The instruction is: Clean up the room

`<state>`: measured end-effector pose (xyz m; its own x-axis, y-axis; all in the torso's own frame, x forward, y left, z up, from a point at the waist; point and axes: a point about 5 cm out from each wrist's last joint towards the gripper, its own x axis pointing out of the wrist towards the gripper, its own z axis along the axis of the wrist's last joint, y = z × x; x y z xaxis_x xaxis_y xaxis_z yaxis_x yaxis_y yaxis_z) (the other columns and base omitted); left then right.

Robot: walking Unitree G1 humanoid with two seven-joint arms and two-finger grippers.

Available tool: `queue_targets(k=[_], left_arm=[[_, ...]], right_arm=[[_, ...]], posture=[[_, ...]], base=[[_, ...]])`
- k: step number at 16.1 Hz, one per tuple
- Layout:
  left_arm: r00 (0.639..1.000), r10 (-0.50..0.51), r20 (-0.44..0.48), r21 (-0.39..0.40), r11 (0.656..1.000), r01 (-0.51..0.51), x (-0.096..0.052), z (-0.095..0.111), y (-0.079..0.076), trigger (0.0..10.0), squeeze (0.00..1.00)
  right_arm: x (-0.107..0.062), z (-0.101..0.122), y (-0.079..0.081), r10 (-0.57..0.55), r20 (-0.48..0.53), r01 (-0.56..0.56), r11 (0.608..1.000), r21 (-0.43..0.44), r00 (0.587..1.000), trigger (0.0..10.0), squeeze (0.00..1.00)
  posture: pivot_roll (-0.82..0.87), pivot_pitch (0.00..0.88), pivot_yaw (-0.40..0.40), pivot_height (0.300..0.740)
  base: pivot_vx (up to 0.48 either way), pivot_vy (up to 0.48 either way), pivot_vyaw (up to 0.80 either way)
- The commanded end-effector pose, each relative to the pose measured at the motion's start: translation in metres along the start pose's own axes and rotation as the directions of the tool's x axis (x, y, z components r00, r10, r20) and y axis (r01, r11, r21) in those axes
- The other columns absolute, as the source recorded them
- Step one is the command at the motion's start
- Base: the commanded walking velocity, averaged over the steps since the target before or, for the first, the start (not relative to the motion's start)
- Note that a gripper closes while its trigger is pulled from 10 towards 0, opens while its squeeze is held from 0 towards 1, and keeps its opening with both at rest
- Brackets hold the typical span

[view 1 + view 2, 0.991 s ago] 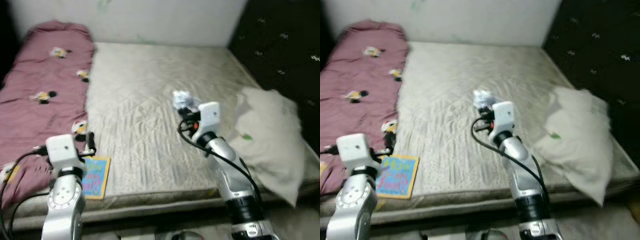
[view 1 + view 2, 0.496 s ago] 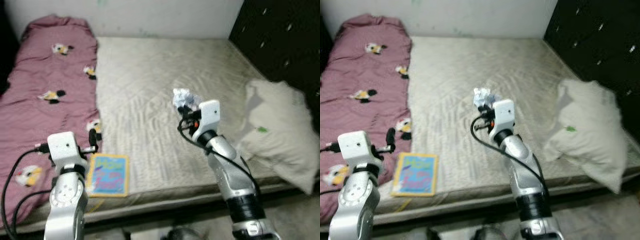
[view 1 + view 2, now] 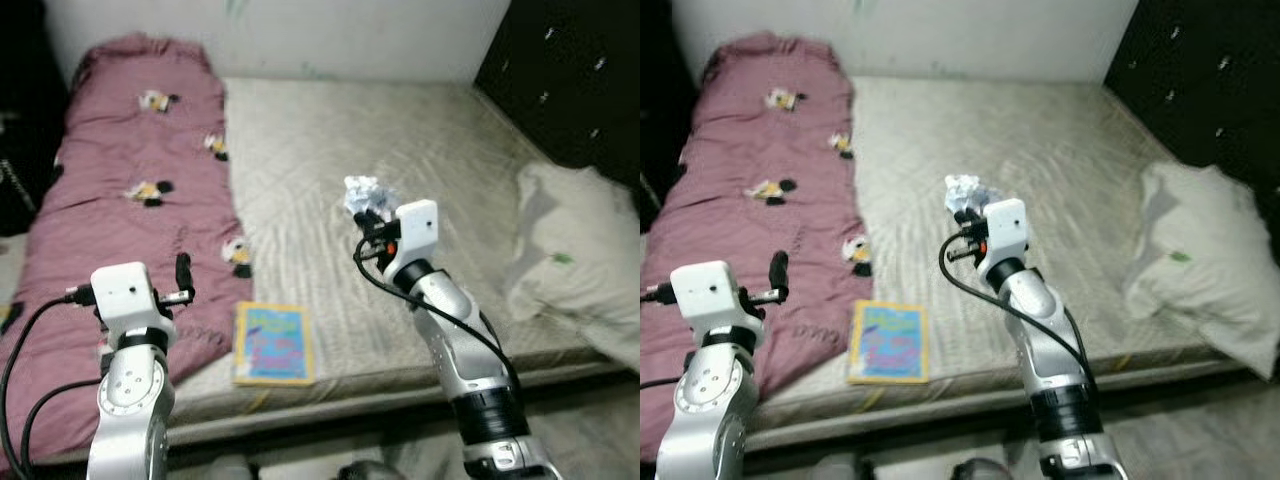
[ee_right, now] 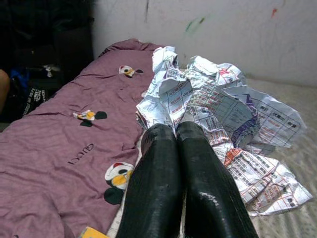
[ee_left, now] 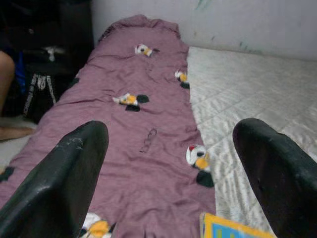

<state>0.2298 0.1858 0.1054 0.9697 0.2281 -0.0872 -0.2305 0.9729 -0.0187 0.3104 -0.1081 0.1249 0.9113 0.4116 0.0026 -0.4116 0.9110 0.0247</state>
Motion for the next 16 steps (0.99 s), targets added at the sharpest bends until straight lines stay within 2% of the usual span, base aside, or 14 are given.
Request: queue_targets(k=[1, 7, 11, 13, 16], left_arm=[[1.0, -0.017, -0.005, -0.01, 1.0, 0.016, -0.0002, 0.0003, -0.0053, 10.0, 0.0], [1.0, -0.006, 0.003, -0.003, 1.0, 0.006, 0.0003, 0.0005, -0.0046, 10.0, 0.0], [1.0, -0.006, 0.001, -0.006, 1.0, 0.006, 0.0011, 0.001, -0.0048, 10.0, 0.0], [0.999, 0.003, 0.045, 0.01, 1.0, -0.003, 0.0011, 0.0063, -0.0034, 10.0, 0.0], [0.999, 0.006, 0.037, -0.009, 1.0, -0.006, 0.0002, 0.006, -0.0036, 10.0, 0.0]], right_arm=[[-0.0013, 0.0003, -0.0034, -0.005, -0.001, 0.005, 1.0, -0.016, 1.0, 10.0, 0.0], [-0.0002, 0.0011, -0.0028, 0.001, 0.005, 0.0, 1.0, -0.023, 1.0, 10.0, 0.0], [0.0007, 0.0014, -0.0023, 0.004, 0.006, -0.004, 1.0, -0.024, 1.0, 10.0, 0.0], [0.001, 0.0014, -0.0014, 0.006, 0.008, -0.005, 1.0, -0.027, 1.0, 10.0, 0.0], [0.001, 0.0006, 0.0004, 0.011, 0.009, -0.011, 1.0, -0.029, 1.0, 10.0, 0.0]], posture=[[0.03, 0.0, -0.067, 0.74], [0.03, 0.0, -0.068, 0.74], [0.03, 0.0, -0.07, 0.74], [0.03, 0.0, -0.068, 0.74], [0.03, 0.0, -0.067, 0.74]], base=[[0.0, 0.48, 0.8], [0.0, 0.48, 0.76], [0.0, 0.447, 0.0], [0.0, 0.0, 0.0], [0.0, 0.0, 0.0]])
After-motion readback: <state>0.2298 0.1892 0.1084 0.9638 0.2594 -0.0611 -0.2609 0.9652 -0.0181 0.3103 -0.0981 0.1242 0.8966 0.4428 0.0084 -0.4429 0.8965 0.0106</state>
